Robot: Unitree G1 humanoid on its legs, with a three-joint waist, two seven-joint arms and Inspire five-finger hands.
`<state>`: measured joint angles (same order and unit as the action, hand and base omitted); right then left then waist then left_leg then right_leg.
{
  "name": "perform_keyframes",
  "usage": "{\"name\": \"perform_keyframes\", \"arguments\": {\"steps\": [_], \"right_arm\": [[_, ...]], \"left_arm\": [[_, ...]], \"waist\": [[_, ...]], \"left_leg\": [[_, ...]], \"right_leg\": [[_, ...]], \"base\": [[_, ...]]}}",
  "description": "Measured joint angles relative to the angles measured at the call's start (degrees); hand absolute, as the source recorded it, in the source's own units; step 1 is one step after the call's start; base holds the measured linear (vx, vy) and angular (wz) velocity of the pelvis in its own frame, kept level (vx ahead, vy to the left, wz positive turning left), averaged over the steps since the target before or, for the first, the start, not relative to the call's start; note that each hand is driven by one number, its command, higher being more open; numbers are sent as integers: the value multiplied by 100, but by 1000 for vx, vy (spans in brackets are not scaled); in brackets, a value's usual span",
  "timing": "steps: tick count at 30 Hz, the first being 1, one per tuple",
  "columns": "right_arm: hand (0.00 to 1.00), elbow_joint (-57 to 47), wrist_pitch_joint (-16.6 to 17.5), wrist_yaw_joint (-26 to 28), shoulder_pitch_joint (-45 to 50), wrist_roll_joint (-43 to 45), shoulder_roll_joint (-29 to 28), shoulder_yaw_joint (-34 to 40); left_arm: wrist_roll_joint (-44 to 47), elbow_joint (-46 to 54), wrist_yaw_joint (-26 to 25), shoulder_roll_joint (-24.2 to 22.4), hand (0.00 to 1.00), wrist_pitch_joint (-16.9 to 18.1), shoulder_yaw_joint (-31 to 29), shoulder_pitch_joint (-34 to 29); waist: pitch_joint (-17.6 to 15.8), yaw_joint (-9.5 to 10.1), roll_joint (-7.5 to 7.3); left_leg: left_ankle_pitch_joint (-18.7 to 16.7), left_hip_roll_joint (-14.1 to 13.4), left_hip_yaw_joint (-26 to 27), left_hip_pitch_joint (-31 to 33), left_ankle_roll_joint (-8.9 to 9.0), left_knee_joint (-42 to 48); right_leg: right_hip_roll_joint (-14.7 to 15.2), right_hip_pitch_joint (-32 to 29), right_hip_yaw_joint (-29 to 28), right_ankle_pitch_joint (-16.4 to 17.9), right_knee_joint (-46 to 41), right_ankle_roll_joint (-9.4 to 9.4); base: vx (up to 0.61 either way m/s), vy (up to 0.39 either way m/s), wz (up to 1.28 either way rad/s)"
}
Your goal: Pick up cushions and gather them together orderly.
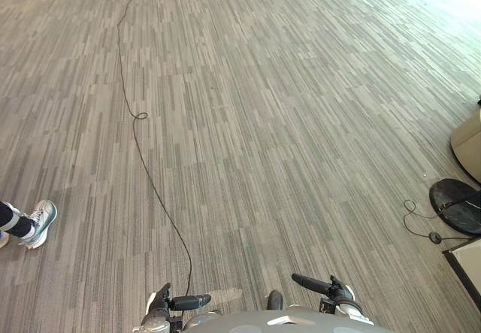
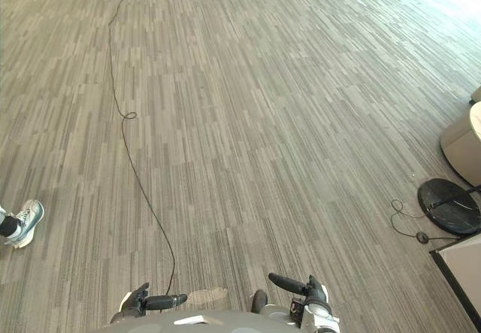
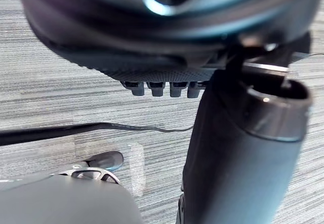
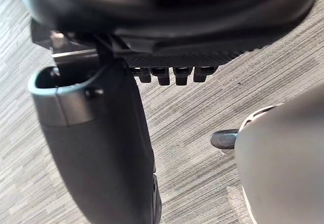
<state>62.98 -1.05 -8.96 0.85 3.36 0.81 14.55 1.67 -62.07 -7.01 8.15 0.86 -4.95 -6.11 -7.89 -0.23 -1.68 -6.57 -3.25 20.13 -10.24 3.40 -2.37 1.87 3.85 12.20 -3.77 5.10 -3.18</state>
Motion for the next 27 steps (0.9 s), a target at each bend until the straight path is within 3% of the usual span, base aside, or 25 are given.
{"name": "perform_keyframes", "arguments": {"steps": [6,9,11,13,15,17,19,20,21,22,23,25,26,27], "right_arm": [[100,-73,-6,5,-5,-114,-17,11],[100,-243,5,18,3,-114,32,65],[100,-343,23,32,-19,-109,92,78],[100,-392,63,58,-36,-103,106,85],[100,-377,122,126,-83,-109,117,37],[100,-375,126,135,-138,-107,130,40],[100,-463,137,147,-290,-104,174,46],[100,-520,163,147,-317,-109,175,31],[100,-517,168,146,-308,-114,172,3],[100,-510,165,156,-280,-103,196,80],[100,-497,179,135,-422,-167,317,121],[100,-483,172,135,-427,-218,341,129],[100,-482,160,129,-427,-215,333,104],[100,-457,131,121,-426,-217,336,21]], "left_arm": [[27,8,1,27,100,11,3,50],[38,21,3,-10,100,27,19,60],[49,22,2,-1,100,29,149,35],[50,32,2,19,100,27,224,54],[55,32,-4,33,100,25,232,42],[55,30,-4,24,100,26,224,79],[54,20,-2,-58,100,17,199,216],[54,14,9,-73,100,16,174,269],[54,15,22,-54,100,19,169,266],[50,-22,31,-68,100,24,107,249],[40,12,12,-218,100,45,12,333],[45,116,16,-329,100,98,-21,371],[54,163,70,-357,100,115,-70,431],[67,172,110,-401,100,107,-94,483]], "waist": [[-46,7,-22],[-150,-8,77],[-188,11,92],[-242,-16,135],[-253,-24,113],[-266,-53,133],[-414,-117,302],[-484,-137,321],[-493,-140,285],[-506,-166,222],[-587,-168,480],[-597,-157,499],[-610,-161,516],[-641,-149,562]], "left_leg": [[-347,-30,112,328,-92,526],[-609,-71,142,361,-157,828],[-778,15,170,125,-209,801],[-768,83,138,-109,-234,643],[-805,50,109,-355,-200,511],[-839,-55,60,-397,-140,472],[-857,-416,-52,-502,-109,417],[-851,-531,-52,-616,-47,418],[-847,-541,-45,-708,142,408],[-982,-579,-47,-1044,474,371],[-879,-829,-28,-1036,704,535],[-745,-990,-50,-698,926,1225],[-534,-1233,-132,-162,877,2418],[-120,-1555,-246,364,693,3709]], "right_leg": [[73,-184,7,53,-93,-79],[278,-694,178,753,-1435,-191],[830,-1399,910,1158,-3474,-138],[1144,-1740,1249,1315,-4333,-85],[1301,-1975,1670,1600,-4550,7],[1250,-2200,1895,1615,-4381,18],[813,-2557,2039,1488,-3548,83],[591,-2611,2014,1121,-2863,90],[521,-2570,1977,832,-2469,115],[502,-2473,1892,-42,-2283,1015],[435,-2526,1954,378,-2711,968],[437,-2494,2002,622,-2795,993],[372,-2317,2031,753,-2668,968],[214,-1984,2032,792,-2359,962]], "base": [[11,-12,-10],[37,34,-6],[72,111,-10],[137,123,1],[330,99,12],[275,-73,18],[294,-159,31],[350,-210,38],[405,-256,44],[593,-287,34],[614,-287,29],[461,-226,14],[502,-294,14],[596,-350,6]]}}
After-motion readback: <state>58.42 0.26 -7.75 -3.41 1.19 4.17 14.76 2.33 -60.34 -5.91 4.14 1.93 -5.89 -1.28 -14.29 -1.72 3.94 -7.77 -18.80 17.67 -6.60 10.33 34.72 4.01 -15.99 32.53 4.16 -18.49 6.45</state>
